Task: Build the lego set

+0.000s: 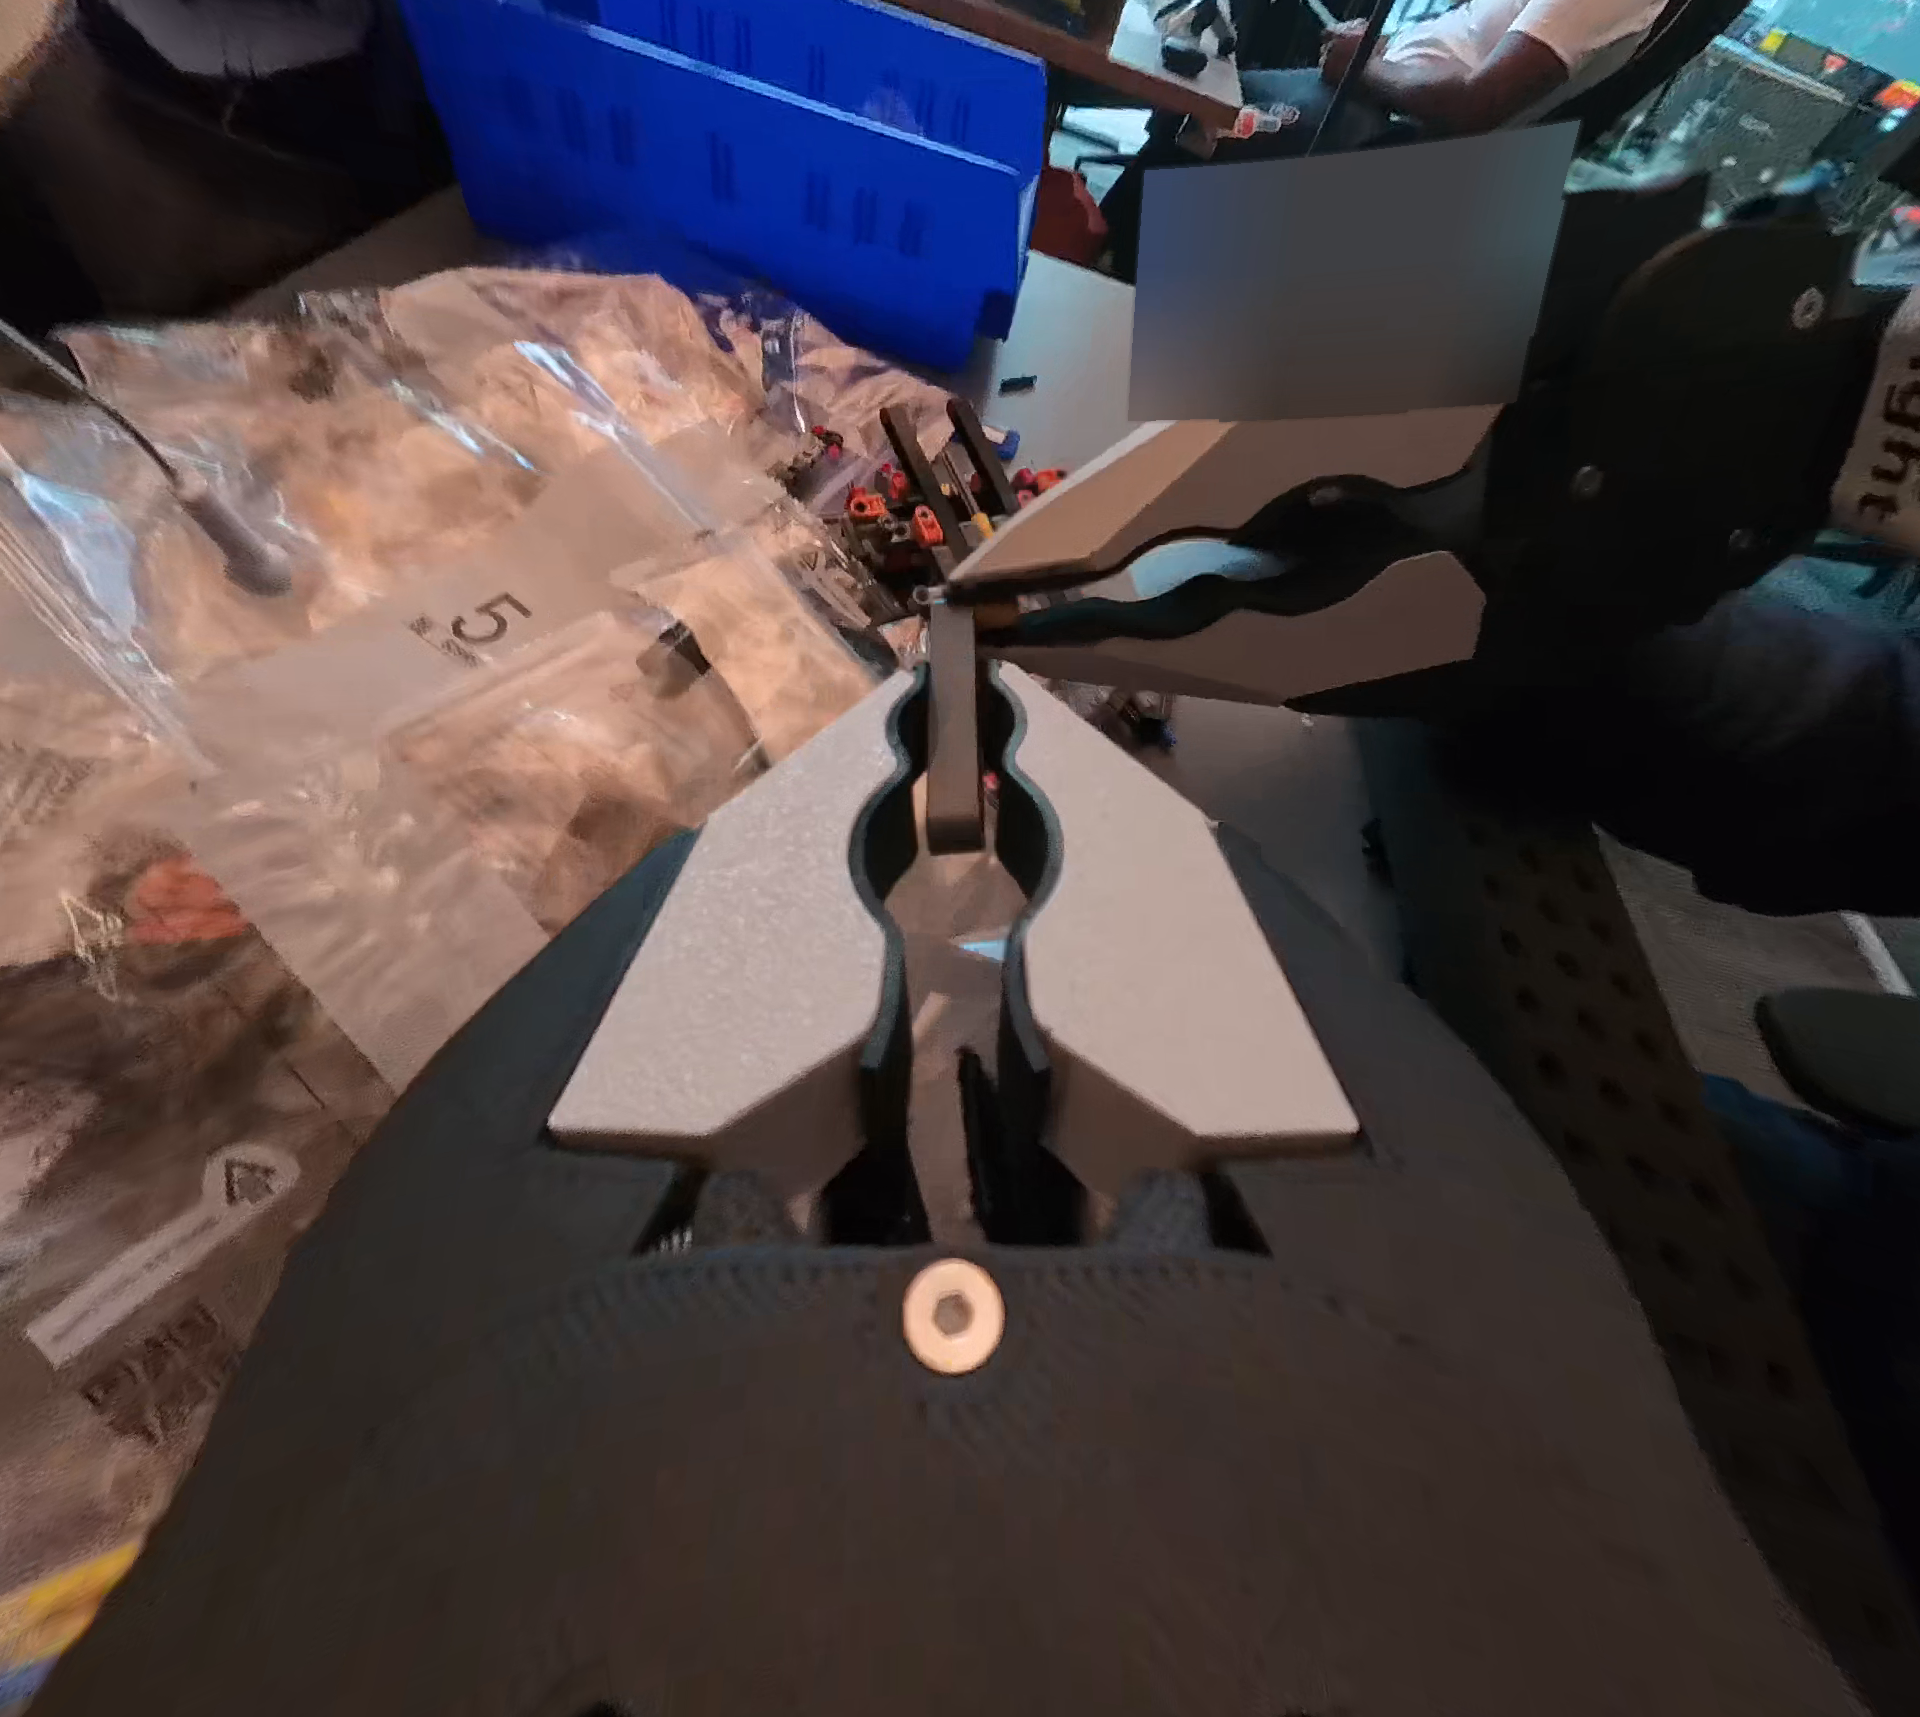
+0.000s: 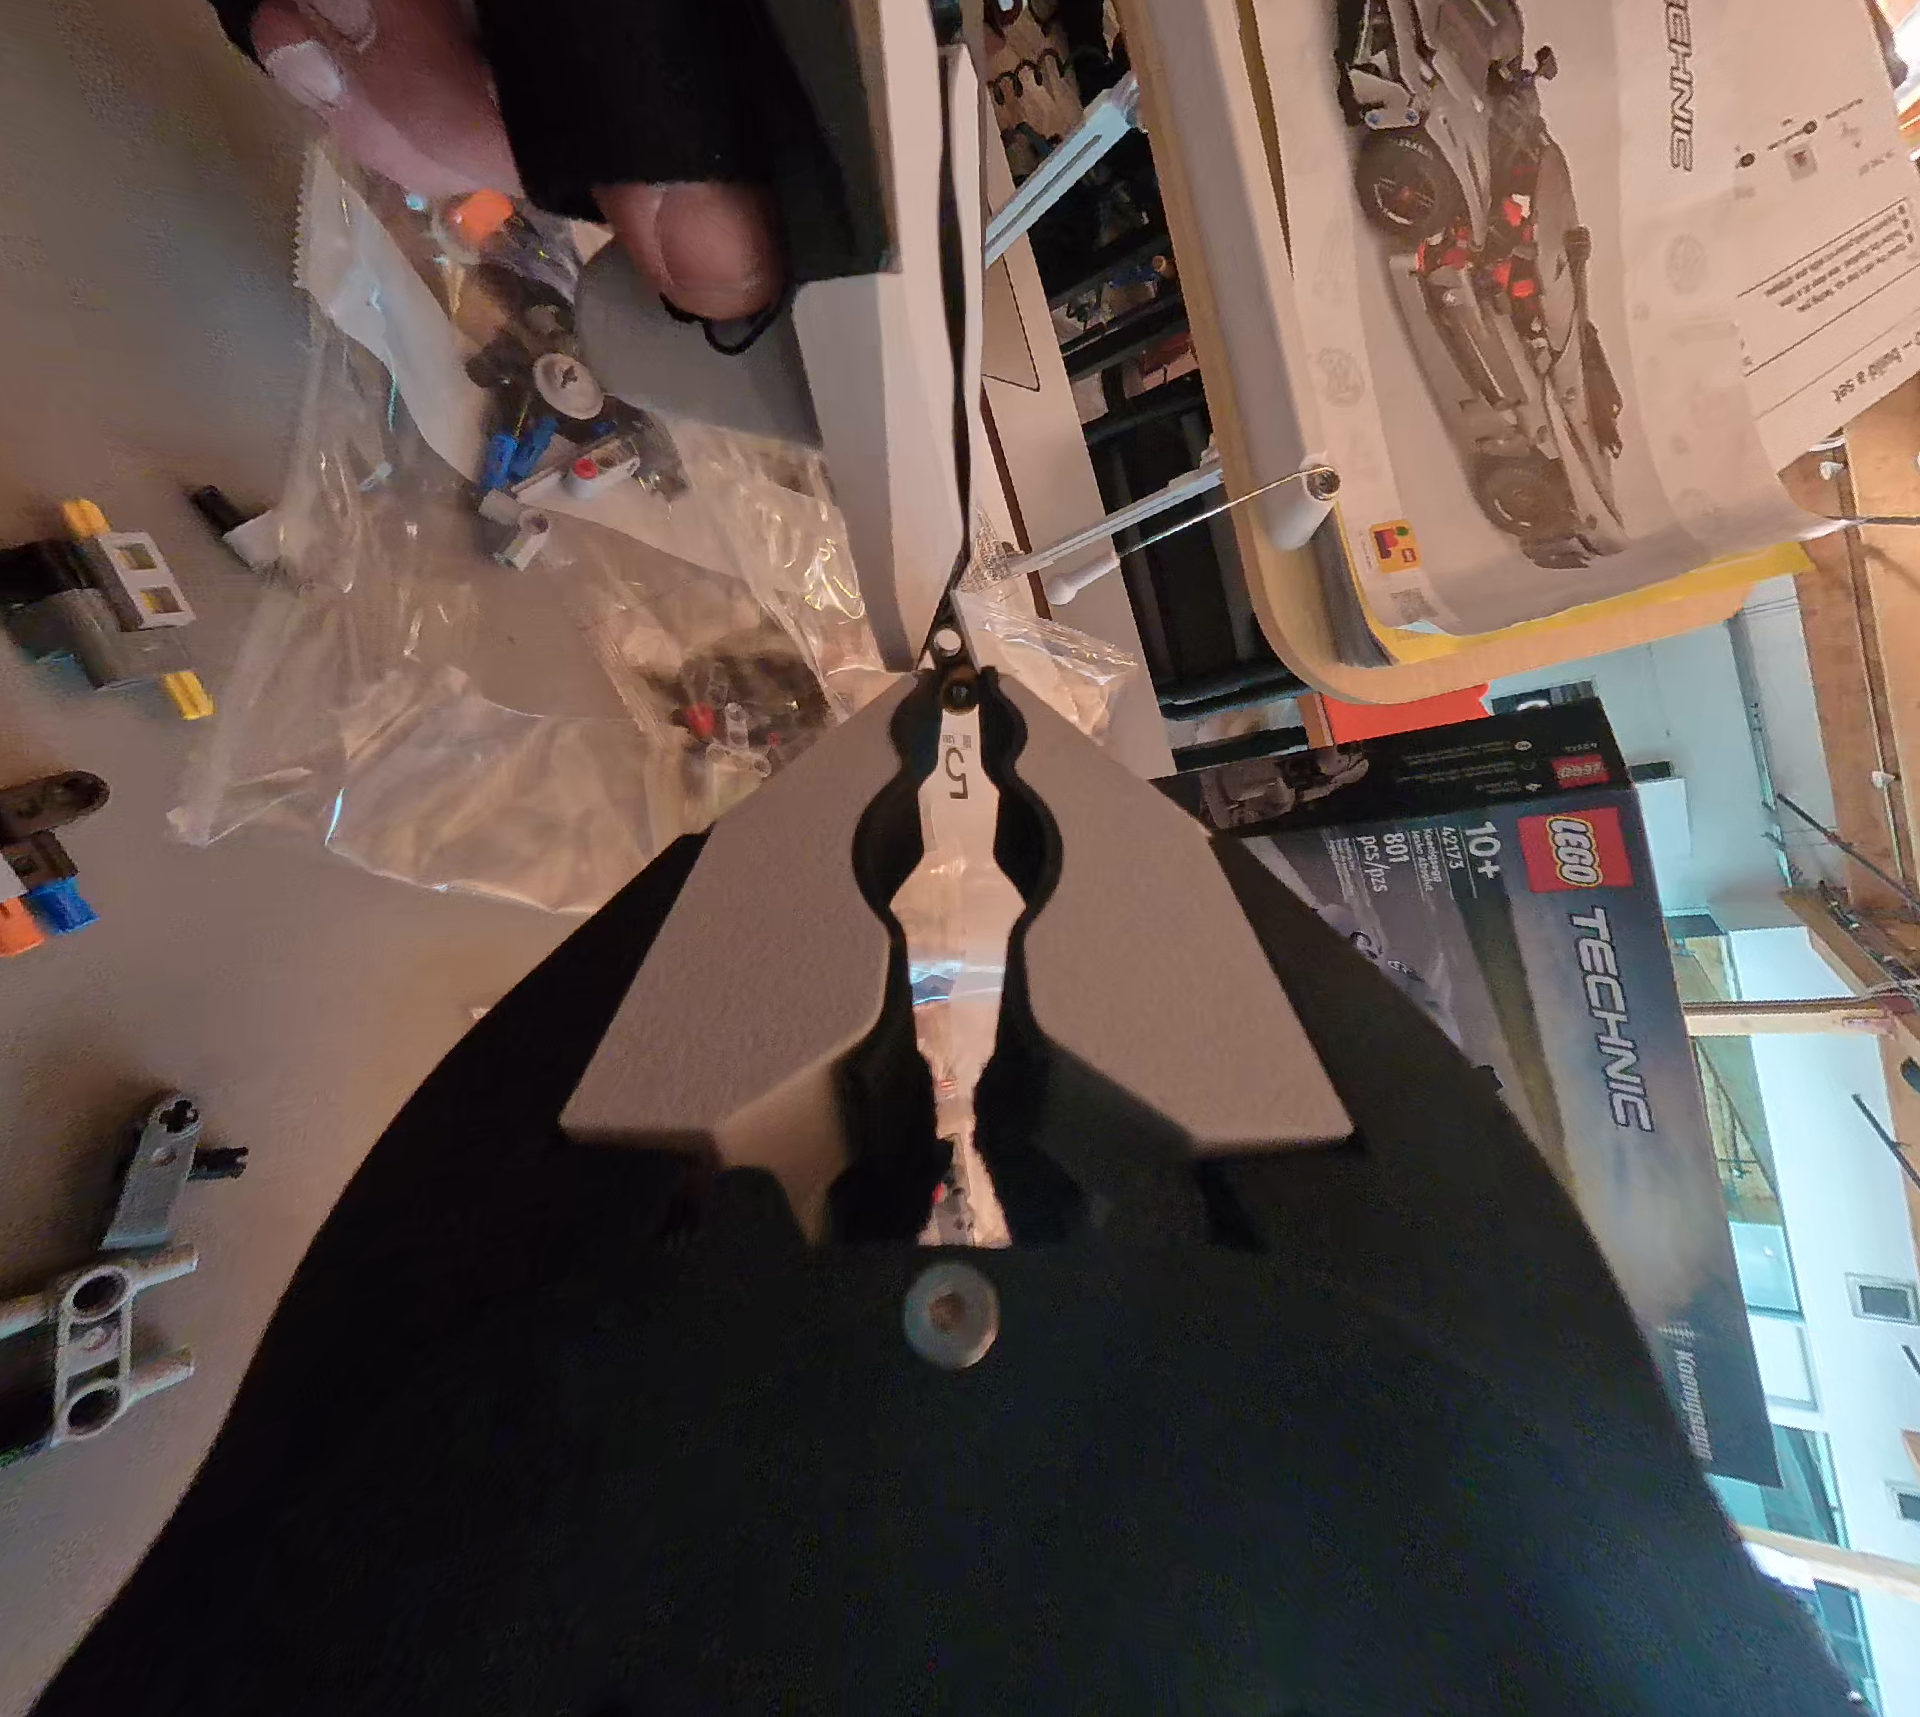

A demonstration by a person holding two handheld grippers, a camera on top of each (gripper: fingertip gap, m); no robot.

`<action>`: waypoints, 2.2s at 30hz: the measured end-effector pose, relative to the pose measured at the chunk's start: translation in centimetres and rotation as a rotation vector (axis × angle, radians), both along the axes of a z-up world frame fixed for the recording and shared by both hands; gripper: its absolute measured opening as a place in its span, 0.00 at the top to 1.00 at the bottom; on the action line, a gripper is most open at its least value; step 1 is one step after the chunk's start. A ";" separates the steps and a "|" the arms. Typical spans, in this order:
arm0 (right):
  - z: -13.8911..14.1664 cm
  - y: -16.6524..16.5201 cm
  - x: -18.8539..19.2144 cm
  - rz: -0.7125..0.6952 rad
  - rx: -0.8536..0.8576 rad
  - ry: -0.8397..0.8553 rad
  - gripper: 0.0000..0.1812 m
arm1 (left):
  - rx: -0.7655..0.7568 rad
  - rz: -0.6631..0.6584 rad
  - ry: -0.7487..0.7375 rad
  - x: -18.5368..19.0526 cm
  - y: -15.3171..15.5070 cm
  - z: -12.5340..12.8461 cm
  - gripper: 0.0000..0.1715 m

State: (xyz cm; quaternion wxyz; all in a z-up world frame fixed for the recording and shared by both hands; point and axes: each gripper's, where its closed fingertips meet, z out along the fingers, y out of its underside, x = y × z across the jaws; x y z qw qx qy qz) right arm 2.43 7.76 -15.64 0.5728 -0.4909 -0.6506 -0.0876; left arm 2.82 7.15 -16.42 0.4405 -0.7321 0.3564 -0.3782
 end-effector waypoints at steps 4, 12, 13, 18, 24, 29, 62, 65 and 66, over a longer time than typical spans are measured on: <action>-0.1 0.3 0.0 -0.019 0.003 0.000 0.98 | -0.010 0.030 0.021 -0.1 0.3 -0.1 0.96; -0.3 0.8 -0.2 -0.047 -0.013 0.012 0.98 | -0.025 0.069 0.022 -0.4 0.8 -0.3 0.96; -0.4 0.8 -0.2 -0.046 -0.017 0.014 0.98 | -0.028 0.072 0.024 -0.4 0.8 -0.4 0.96; -0.5 1.1 -0.3 -0.050 -0.039 0.030 0.98 | -0.036 0.088 0.018 -0.5 1.1 -0.5 0.96; -0.7 1.2 -0.3 -0.052 -0.066 0.047 0.98 | -0.042 0.101 0.021 -0.5 1.2 -0.7 0.96; -0.8 1.4 -0.4 -0.055 -0.089 0.060 0.98 | -0.040 0.109 0.024 -0.6 1.4 -0.9 0.96; 1.0 1.6 0.7 -0.022 -0.185 0.221 0.98 | -0.059 0.267 -0.069 -4.9 3.4 0.9 0.96; -0.9 0.8 0.1 0.034 -0.266 0.162 0.98 | 0.000 0.216 0.005 -3.6 3.2 0.1 0.96; -0.9 0.8 0.2 0.043 -0.282 0.166 0.98 | 0.017 0.230 0.062 -3.7 3.3 -0.6 0.96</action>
